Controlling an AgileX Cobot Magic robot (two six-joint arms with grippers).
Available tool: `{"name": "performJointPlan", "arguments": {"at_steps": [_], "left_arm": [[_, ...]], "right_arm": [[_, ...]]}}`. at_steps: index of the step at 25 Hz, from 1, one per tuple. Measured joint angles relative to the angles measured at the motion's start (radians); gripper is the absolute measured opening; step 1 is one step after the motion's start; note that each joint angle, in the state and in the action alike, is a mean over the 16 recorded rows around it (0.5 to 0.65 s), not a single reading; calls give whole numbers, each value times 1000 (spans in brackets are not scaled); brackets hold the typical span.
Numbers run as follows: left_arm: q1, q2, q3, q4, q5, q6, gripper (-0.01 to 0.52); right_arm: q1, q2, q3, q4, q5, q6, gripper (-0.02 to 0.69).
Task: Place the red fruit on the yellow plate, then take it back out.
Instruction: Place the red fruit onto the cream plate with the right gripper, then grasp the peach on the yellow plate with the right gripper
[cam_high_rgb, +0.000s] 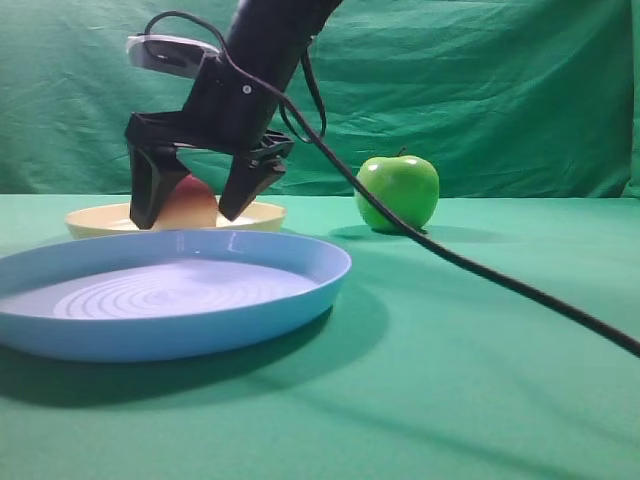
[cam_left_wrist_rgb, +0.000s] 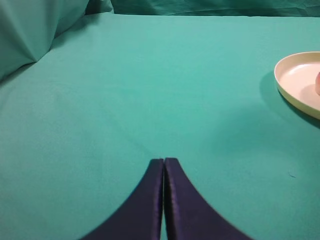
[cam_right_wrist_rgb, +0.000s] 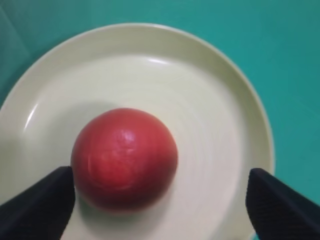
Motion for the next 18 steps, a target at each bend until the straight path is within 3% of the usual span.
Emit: {"name": "performJointPlan", "arguments": {"at_steps": [12, 18], "left_arm": [[0, 0, 0, 0, 0, 0, 0], [0, 0, 0, 0, 0, 0, 0]], "right_arm": [[0, -324, 23, -99, 256, 228, 115], [0, -503, 124, -156, 285, 309, 7]]}}
